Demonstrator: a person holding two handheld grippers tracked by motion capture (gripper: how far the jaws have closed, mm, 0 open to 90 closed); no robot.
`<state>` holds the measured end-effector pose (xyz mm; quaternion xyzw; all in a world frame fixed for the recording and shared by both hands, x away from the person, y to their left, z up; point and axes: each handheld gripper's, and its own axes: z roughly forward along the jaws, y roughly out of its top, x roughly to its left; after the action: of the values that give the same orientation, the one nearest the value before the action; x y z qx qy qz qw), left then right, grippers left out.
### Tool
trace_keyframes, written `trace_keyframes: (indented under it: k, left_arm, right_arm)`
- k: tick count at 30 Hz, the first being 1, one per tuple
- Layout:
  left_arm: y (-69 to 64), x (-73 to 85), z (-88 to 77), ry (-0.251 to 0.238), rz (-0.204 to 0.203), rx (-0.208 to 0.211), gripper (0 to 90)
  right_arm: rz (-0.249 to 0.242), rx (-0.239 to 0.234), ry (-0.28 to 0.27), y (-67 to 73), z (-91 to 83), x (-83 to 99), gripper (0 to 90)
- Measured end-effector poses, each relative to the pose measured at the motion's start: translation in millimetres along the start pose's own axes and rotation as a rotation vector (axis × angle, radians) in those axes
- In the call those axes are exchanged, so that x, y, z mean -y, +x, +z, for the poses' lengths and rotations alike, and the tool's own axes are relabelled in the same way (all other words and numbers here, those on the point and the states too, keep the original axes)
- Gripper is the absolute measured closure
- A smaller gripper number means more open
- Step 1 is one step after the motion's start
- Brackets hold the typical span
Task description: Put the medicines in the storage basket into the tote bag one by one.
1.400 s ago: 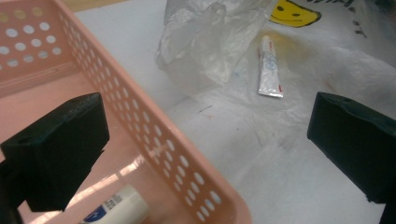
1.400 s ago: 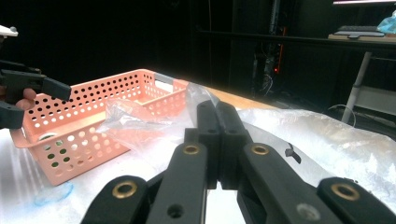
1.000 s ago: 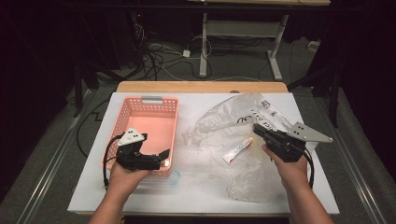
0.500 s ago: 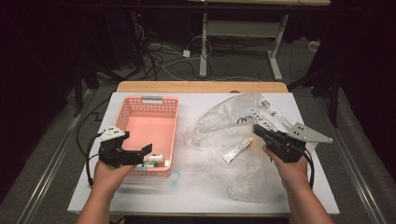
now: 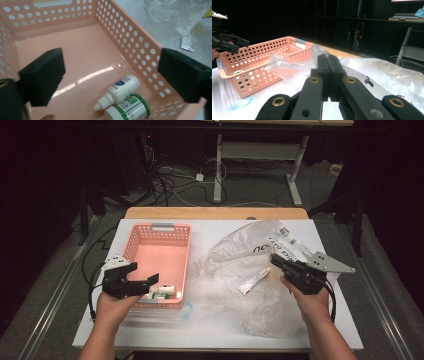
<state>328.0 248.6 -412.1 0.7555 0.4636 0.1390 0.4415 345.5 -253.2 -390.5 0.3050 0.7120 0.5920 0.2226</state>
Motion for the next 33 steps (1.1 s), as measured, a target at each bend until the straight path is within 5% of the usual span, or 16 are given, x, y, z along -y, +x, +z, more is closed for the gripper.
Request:
trace_keyframes:
  k: [8,26,33]
  left_arm:
    - [-2.0,-0.1,2.7,0.021,0.000,0.034,29.4]
    - [-8.9,-1.4,10.2,0.038,-0.012,0.068,87.9]
    - [-8.6,-7.5,23.9,0.239,0.025,0.046,87.9]
  right_arm:
    - [-0.006,0.001,0.000,0.0,0.5,-0.2,90.0]
    - [0.006,-0.008,0.002,0.1,2.2,0.4,90.0]
    - [0.001,-0.009,-0.001,-0.5,1.4,-0.1,90.0]
